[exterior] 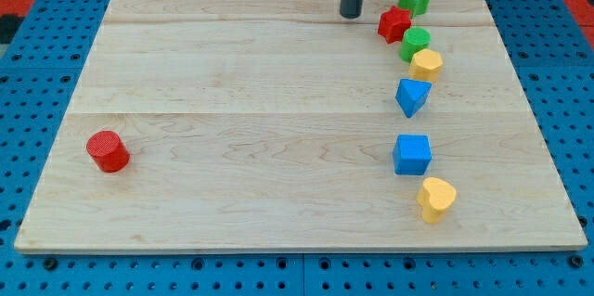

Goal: Move your arm towards red circle

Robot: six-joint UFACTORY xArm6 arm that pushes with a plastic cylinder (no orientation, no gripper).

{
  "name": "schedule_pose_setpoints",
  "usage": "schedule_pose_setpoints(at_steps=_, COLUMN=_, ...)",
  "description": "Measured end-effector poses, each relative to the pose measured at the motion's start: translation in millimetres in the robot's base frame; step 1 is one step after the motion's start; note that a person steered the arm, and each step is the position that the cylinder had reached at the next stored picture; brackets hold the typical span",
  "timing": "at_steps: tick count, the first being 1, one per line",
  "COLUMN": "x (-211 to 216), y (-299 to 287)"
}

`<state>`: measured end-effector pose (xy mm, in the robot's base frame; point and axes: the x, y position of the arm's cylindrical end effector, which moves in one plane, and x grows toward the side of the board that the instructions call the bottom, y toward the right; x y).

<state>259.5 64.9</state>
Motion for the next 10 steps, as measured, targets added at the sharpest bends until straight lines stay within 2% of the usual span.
schedule_pose_setpoints(at_steps=1, x=27, y=14)
schedule_pose_setpoints(at_steps=2, x=28, y=58)
schedule_pose_setpoints(at_steps=3, x=20, y=77)
schedule_pose_setpoints(at_steps=4, x=21, y=39)
schedule_pose_setpoints(at_steps=5, x=43, y=-43)
schedule_pose_setpoints(at_steps=7, x=62, y=-259)
schedule_pose_setpoints(at_steps=8, x=105, y=-359)
schedule_pose_setpoints(at_steps=10, x=182, y=-369)
